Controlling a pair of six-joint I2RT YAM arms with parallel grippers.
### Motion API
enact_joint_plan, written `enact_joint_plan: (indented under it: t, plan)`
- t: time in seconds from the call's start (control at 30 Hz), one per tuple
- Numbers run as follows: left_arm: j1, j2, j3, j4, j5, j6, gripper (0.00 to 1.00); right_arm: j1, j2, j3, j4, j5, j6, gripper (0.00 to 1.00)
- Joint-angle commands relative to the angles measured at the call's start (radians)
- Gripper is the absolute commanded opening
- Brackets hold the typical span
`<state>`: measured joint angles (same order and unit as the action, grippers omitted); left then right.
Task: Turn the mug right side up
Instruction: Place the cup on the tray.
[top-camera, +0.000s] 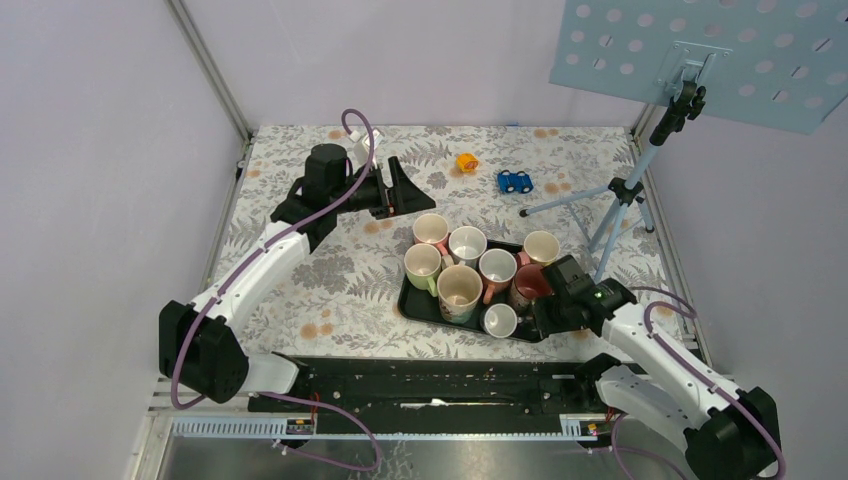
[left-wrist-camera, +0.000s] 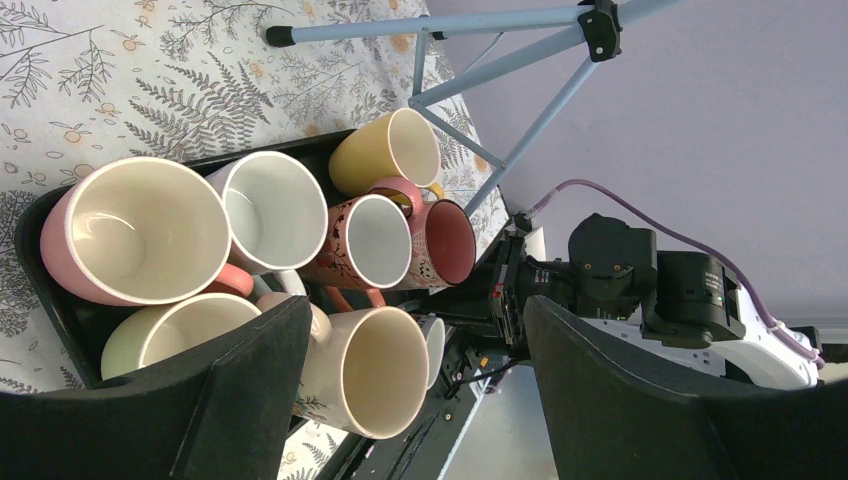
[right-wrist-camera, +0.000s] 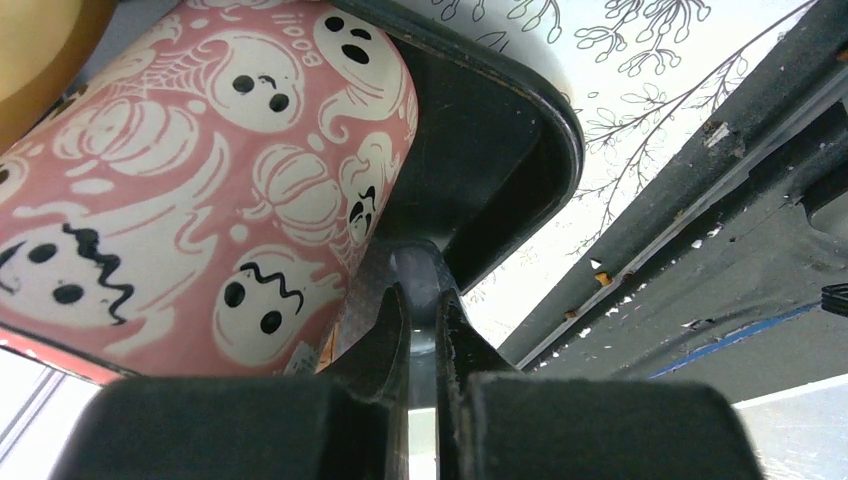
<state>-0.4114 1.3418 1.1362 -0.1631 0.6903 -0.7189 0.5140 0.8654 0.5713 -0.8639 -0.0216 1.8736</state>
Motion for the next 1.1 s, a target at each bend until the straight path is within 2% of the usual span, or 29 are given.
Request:
enact_joint_plan:
  t: [0.0,0.6,1.07]
  plan:
    - [-0.005,-0.024,-0.005,0.056,0.026,-0.011,0.82,0.007,0.04,0.046,-0.048,-0.04,0.015,0.0]
    - [-0.019,-0.026,-0.013,0.065,0.044,-0.019,0.82,0.007,0.112,0.113,-0.113,-0.021,0.041,0.0]
    - [-0.071,-0.043,-0.012,0.053,0.074,0.022,0.82,0.008,0.171,0.12,-0.058,-0.029,0.04,0.03]
